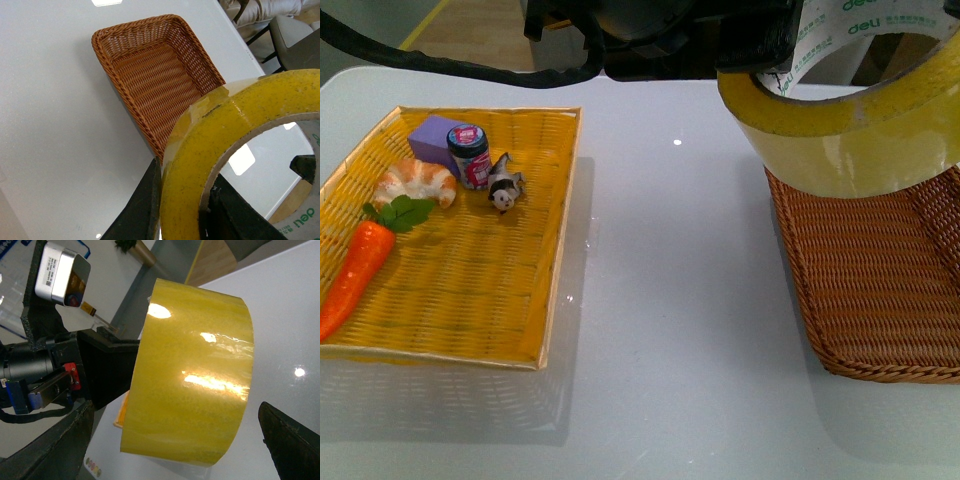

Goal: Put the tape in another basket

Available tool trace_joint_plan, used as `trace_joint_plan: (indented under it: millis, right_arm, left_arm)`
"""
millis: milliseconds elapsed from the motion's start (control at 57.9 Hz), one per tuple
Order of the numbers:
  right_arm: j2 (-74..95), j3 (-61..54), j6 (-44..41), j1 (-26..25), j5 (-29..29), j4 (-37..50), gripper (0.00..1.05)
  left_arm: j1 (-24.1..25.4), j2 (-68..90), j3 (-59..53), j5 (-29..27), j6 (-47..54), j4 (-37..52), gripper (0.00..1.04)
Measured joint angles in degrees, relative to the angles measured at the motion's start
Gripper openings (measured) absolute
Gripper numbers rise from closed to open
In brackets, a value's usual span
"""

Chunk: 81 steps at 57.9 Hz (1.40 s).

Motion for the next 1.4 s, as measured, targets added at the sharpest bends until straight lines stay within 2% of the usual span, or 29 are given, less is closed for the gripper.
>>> trace_joint_plan:
  millis: [277, 467, 622, 743, 1331, 1348, 1400]
  right_arm:
    - [2.6, 1.4, -1.0, 0.4, 0.2, 0.6, 0.96]
    - [3.4, 2.0, -1.7, 0.7, 0.2, 0.7, 0.91]
    - [4.2, 2.1, -1.8, 1.3, 0.4, 0.8, 0.59]
    - [4.3, 2.3, -1.4, 1.5, 0.5, 0.8, 0.49]
    - [4.4, 2.4, -0.4, 1.5, 0.4, 0.8, 0.48]
    - [4.4, 2.4, -0.4, 1.5, 0.4, 0.8, 0.48]
    - [4.5, 2.4, -0.7, 1.5, 0.5, 0.8, 0.48]
  left_arm:
    - [0.0, 0.0, 0.0, 0.0, 0.0, 0.0, 0.16]
    - [0.0, 0.0, 0.0, 0.2, 0.0, 0.0, 0.16]
    - [0.0, 0.0, 0.0, 0.2, 0.1, 0.0, 0.16]
    - [0.1, 0.0, -0.1, 0.6, 0.7, 0.0, 0.15]
    - [0.3, 0.0, -0.1, 0.8, 1.1, -0.6, 0.15]
    - [0.3, 0.0, -0.1, 0.7, 1.1, -0.6, 0.15]
    - [0.3, -0.1, -0.1, 0.7, 0.8, -0.7, 0.26]
